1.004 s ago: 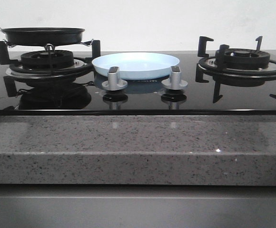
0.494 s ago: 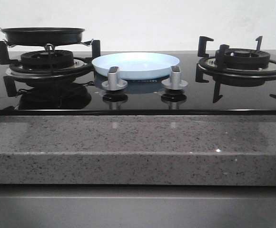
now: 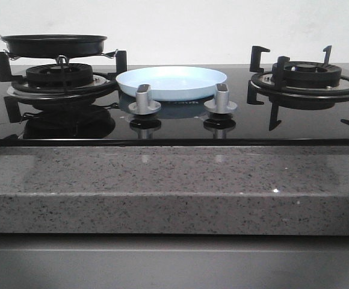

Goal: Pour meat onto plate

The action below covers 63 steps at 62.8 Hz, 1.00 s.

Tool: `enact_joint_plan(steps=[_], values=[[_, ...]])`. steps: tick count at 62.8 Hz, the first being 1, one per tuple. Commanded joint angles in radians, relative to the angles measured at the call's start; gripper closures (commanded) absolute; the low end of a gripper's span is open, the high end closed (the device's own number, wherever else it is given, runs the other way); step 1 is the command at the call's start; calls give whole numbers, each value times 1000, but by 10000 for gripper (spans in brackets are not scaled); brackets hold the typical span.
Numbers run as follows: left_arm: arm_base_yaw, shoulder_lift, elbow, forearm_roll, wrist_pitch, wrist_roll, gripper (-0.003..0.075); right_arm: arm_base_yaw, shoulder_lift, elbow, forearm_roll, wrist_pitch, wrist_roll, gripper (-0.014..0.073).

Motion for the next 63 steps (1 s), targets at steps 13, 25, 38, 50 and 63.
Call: enact_joint_plan(steps=[13, 25, 38, 50, 63], values=[[-3, 11, -31, -9, -83, 0, 177, 34, 346, -335, 35, 66, -27, -69], [-3, 11, -31, -9, -83, 0, 177, 149, 596, -629, 57, 201, -26, -69], [-3, 11, -31, -9, -83, 0, 177, 176, 917, -993, 185, 443, -26, -69], [-3, 11, -31, -9, -83, 0, 177, 176, 1181, -1305, 239, 605, -26, -69], [-3, 11, -31, -9, -83, 0, 177, 176, 1424, -1618, 249, 690, 48, -69]])
